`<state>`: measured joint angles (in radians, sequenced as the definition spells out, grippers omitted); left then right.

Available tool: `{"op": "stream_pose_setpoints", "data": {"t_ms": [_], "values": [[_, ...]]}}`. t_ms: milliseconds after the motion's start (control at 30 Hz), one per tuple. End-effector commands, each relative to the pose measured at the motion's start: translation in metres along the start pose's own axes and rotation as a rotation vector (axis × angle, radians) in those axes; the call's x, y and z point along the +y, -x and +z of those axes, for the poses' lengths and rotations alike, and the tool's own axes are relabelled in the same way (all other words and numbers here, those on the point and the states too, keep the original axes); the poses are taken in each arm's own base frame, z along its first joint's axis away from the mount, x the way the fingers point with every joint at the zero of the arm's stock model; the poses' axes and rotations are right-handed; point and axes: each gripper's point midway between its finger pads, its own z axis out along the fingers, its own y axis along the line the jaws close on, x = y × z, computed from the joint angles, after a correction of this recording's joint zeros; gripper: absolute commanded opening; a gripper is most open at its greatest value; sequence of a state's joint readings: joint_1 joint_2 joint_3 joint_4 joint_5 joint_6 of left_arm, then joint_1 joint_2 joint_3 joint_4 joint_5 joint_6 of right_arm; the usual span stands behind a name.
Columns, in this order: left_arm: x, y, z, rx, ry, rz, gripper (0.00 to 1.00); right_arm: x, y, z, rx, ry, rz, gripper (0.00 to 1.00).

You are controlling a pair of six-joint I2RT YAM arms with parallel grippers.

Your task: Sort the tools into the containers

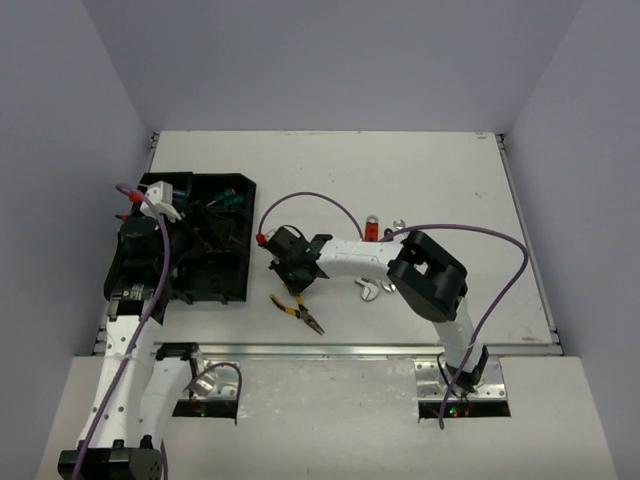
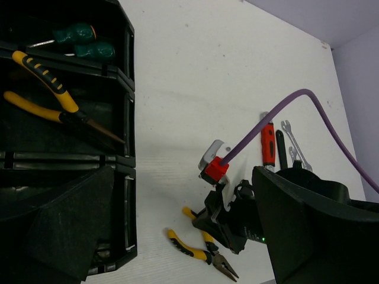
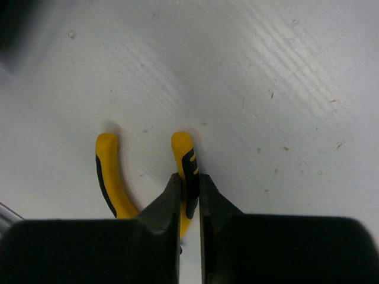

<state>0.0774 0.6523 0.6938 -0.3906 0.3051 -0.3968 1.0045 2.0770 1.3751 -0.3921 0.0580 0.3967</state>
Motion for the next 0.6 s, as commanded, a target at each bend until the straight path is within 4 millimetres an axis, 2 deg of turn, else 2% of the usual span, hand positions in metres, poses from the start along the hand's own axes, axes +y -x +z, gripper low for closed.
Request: {"op": "stream_pose_setpoints", "data": {"t_ms": [0, 67, 233, 300, 433, 500, 567], "values": [[-0.012, 0.012, -0.004, -0.052, -0.043, 0.044, 1.0, -0.014, -0.016, 0.008, 0.052, -0.098, 0.019, 0.01], [-0.013, 0.011, -0.003, -0.043, -0.049, 0.043, 1.0, -0.016, -0.012, -0.003, 0.029, -0.117, 0.031, 0.0], [-0.025, 0.002, 0.001, 0.01, -0.119, 0.04, 1.0, -0.023, 0.014, -0.045, -0.099, -0.153, 0.068, 0.0], [-0.031, -0.003, 0.001, 0.033, -0.16, 0.038, 1.0, -0.024, 0.029, -0.068, -0.168, -0.157, 0.081, 0.0], [-0.047, -0.023, 0.003, 0.115, -0.285, -0.011, 1.0, -0.035, 0.04, -0.106, -0.279, -0.195, 0.114, 0.0], [-0.046, -0.049, 0.009, 0.178, -0.337, -0.068, 1.0, -0.046, 0.05, -0.134, -0.359, -0.212, 0.154, 0.0], [-0.062, -0.053, 0.008, 0.188, -0.436, -0.094, 1.0, -0.05, 0.053, -0.149, -0.399, -0.209, 0.186, 0.0]]}}
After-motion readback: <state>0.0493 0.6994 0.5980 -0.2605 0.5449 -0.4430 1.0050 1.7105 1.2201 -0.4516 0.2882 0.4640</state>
